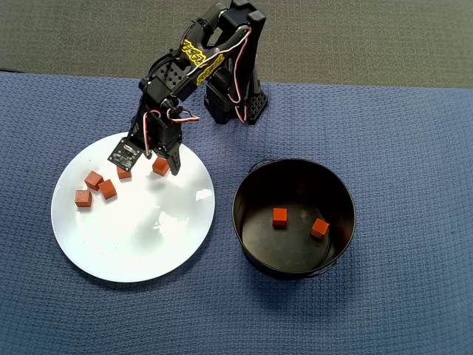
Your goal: Pick up the red cubes from the white plate and place them in the black recipient
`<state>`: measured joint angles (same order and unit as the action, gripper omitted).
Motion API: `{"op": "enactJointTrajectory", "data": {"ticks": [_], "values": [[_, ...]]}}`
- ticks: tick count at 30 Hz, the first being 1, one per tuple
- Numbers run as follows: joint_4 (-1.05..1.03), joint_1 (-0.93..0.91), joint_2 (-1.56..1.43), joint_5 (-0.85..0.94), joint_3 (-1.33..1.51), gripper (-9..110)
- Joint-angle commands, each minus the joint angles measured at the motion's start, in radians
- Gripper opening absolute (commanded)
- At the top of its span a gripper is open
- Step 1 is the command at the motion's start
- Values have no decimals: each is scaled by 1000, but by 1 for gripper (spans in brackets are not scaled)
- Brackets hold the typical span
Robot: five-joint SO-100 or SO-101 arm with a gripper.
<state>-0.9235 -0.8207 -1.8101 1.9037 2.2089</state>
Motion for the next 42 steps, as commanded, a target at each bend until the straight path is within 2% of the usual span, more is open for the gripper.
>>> {"op": "enactJointTrajectory", "data": {"ticks": [1, 5, 8, 9, 11, 16, 23, 27, 32, 35, 36, 37, 38, 39, 42], "values": [[66, -29, 8, 38, 15, 21], [141, -37, 11, 52, 74, 17], [170, -32, 9, 40, 98, 7], [187, -25, 9, 18, 104, 2], [249, -2, 11, -57, 120, 0], [250, 117, -71, -436, 69, 0], [-187, 347, -261, -948, -221, 0], [-342, 535, -360, -1223, -368, 0], [-414, 716, -403, -1519, -545, 0], [-440, 825, -377, -1577, -589, 0], [-457, 881, -373, -1555, -575, 5], [-482, 950, -376, -1493, -545, 17], [-488, 1006, -390, -1439, -502, 33], [-477, 1028, -394, -1430, -479, 38], [-437, 931, -379, -1447, -517, 37]]}}
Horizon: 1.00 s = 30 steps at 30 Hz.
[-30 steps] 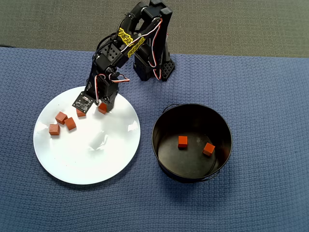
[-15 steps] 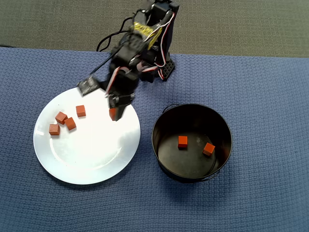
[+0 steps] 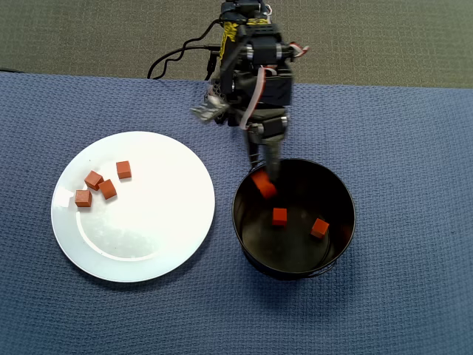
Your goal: Pick up the red cubes from the white plate and place them in the black recipient
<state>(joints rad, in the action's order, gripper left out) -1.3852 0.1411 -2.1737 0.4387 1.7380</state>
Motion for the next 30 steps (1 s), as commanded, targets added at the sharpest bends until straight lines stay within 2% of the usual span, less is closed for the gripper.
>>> {"op": "enactJointTrajectory", "data": {"ticks": [1, 5, 10, 13, 16, 24, 30], "values": [[26, -72, -9, 43, -55, 37], [77, -296, 26, 84, -81, 31], [104, -525, 86, 256, -38, 27], [81, -626, 110, 400, 11, 25], [153, -723, 132, 586, 104, 25], [364, -945, 222, 620, 285, 21], [459, -1026, 333, 643, 316, 19]]}}
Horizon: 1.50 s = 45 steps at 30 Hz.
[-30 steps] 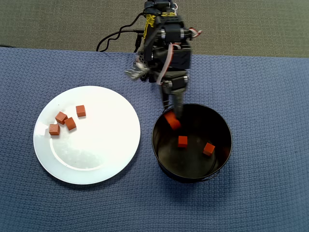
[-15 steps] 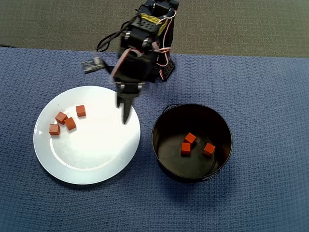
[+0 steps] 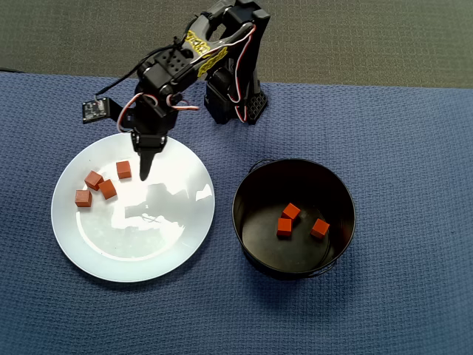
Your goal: Pick up the red cubes from the white plate and place them in the black recipient
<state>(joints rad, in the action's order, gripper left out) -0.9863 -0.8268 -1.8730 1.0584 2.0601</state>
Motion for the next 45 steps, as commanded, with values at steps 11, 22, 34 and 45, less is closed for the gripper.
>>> {"op": "enactJointTrajectory", "data": {"ticks": [11, 22, 34, 45], "values": [[161, -130, 238, 54, -58, 20], [212, -127, 348, 143, -140, 15], [235, -126, 379, 66, -169, 0], [-84, 103, 101, -457, -330, 0]]}}
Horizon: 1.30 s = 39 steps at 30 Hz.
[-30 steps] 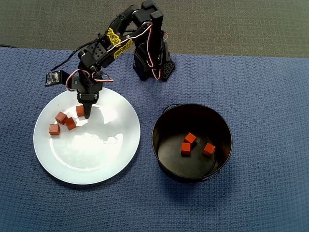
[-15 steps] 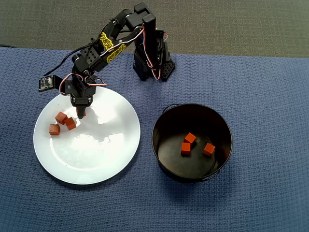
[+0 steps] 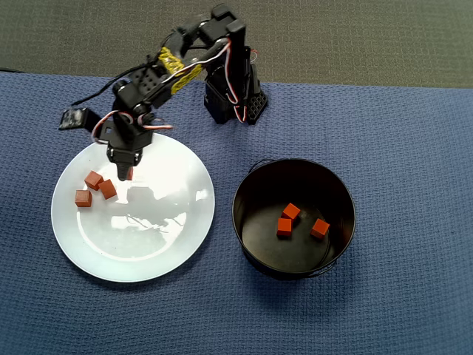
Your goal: Pick up the red cubes from the white plate and place them in the black recipient
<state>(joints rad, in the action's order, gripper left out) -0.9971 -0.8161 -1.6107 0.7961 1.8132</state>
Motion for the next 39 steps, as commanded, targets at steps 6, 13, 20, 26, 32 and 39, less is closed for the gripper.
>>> {"op": "enactJointTrajectory", "data": {"ticks": [6, 13, 20, 26, 32, 39], "values": [[-221, 281, -360, -463, -147, 0], [-291, 488, -485, -657, -235, 0], [-216, 644, -499, -749, -133, 0], [-121, 756, -463, -773, -66, 0], [-126, 940, -503, -468, 17, 37], [-161, 693, -505, -439, -40, 33]]}}
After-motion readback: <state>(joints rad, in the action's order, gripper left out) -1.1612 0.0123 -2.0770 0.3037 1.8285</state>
